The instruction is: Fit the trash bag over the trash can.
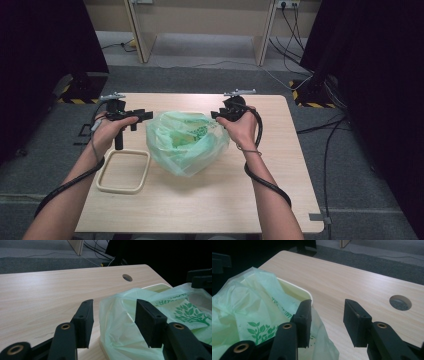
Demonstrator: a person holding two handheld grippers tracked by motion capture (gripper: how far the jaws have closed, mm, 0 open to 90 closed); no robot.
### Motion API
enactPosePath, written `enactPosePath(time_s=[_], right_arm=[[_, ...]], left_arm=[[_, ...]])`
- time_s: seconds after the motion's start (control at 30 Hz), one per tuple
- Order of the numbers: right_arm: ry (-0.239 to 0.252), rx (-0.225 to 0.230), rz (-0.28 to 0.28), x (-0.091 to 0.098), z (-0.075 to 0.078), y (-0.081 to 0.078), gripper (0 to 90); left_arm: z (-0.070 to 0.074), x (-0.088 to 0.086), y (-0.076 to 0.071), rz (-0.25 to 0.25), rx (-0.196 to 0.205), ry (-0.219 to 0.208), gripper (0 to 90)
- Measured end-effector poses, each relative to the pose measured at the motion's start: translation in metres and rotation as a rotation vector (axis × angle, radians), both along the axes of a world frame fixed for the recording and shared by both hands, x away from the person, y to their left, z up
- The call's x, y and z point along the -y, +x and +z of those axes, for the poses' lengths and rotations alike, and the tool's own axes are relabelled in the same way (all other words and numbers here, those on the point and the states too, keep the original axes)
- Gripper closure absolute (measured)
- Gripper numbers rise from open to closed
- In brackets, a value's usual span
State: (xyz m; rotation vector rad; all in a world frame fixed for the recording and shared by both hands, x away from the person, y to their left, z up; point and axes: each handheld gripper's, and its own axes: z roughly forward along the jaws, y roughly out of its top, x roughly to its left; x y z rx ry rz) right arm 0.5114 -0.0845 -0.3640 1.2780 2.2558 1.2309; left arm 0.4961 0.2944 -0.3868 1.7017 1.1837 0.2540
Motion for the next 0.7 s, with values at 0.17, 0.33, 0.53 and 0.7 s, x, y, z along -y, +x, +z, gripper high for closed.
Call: enactPosePath(time_s=[0.17,0.33,0.53,0.7], right_arm=[[0.008,-0.038,0.048,0.000,-0.005,0.001,64.4],[-0.012,-0.071,0.111,-0.004,-0.006,0.001,82.6],[-0.033,-0.043,0.098,-0.009,-0.005,0.002,90.0],[0.018,0.008,0.037,-0.009,-0.001,0.007,90.0]], left_arm=[[-0.010,-0.001,0.004,-0.010,-0.043,-0.006,45.8],[-0.017,-0.003,0.005,-0.042,-0.084,-0.029,55.4],[-0.020,-0.003,0.005,-0.072,-0.108,-0.026,83.2],[-0.019,-0.002,0.006,-0.051,-0.100,-0.030,89.2]])
